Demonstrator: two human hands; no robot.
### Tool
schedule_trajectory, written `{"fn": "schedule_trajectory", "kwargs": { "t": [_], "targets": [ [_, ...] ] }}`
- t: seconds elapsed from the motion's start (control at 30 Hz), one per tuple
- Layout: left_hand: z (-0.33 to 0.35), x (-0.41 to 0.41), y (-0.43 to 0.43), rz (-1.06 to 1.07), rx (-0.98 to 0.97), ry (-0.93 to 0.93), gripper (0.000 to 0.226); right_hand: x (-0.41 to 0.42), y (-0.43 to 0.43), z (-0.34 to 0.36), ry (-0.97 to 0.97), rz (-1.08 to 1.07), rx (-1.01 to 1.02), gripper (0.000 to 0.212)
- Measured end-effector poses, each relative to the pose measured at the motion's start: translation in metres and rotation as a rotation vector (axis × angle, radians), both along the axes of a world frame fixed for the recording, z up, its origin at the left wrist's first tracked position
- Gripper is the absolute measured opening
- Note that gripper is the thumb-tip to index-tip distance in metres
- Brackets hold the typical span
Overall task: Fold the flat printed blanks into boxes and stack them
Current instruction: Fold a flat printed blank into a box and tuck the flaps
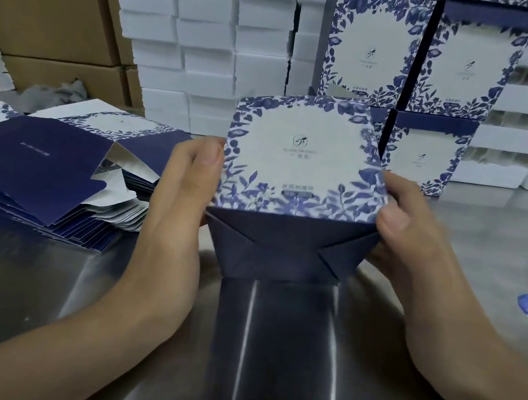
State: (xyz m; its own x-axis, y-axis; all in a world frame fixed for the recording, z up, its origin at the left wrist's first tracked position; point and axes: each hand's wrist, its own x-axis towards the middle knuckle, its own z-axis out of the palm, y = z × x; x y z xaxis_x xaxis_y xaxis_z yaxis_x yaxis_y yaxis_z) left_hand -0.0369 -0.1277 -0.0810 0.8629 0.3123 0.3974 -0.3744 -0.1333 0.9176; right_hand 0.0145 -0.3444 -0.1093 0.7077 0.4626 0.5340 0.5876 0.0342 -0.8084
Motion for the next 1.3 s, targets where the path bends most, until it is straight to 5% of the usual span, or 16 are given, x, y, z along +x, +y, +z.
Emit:
{"fn": "schedule_trajectory", "kwargs": {
  "t": [0.13, 0.27, 0.37, 0.53, 0.8, 1.07, 1.3],
  "targets": [
    [-0.001, 0.014, -0.007, 0.013, -0.031, -0.133, 0.028, 0.004, -0.005, -0.001, 0.066, 0.053, 0.069, 0.073],
    [-0.022, 0.011, -0.008, -0.047, 0.034, -0.256, 0.067, 0.011, -0.005, 0.003, -0.018, -0.048, 0.026, 0.087],
    [-0.023, 0.016, -0.004, -0.064, 0.062, -0.258, 0.069, 0.011, -0.003, 0.001, -0.063, -0.173, -0.058, 0.093],
    [-0.021, 0.010, -0.009, -0.018, 0.115, -0.239, 0.053, 0.017, -0.002, -0.001, -0.129, -0.211, -0.089, 0.095],
    [-0.015, 0.008, -0.017, 0.015, 0.092, -0.242, 0.045, 0.008, 0.000, 0.004, -0.117, -0.179, 0.022, 0.067],
    [-0.016, 0.005, -0.016, -0.013, 0.098, -0.279, 0.051, 0.004, 0.000, 0.007, -0.129, -0.240, 0.036, 0.086],
    [-0.016, 0.007, -0.015, -0.036, 0.139, -0.351, 0.058, 0.007, 0.000, 0.006, -0.207, -0.251, -0.007, 0.077]
  ]
}}
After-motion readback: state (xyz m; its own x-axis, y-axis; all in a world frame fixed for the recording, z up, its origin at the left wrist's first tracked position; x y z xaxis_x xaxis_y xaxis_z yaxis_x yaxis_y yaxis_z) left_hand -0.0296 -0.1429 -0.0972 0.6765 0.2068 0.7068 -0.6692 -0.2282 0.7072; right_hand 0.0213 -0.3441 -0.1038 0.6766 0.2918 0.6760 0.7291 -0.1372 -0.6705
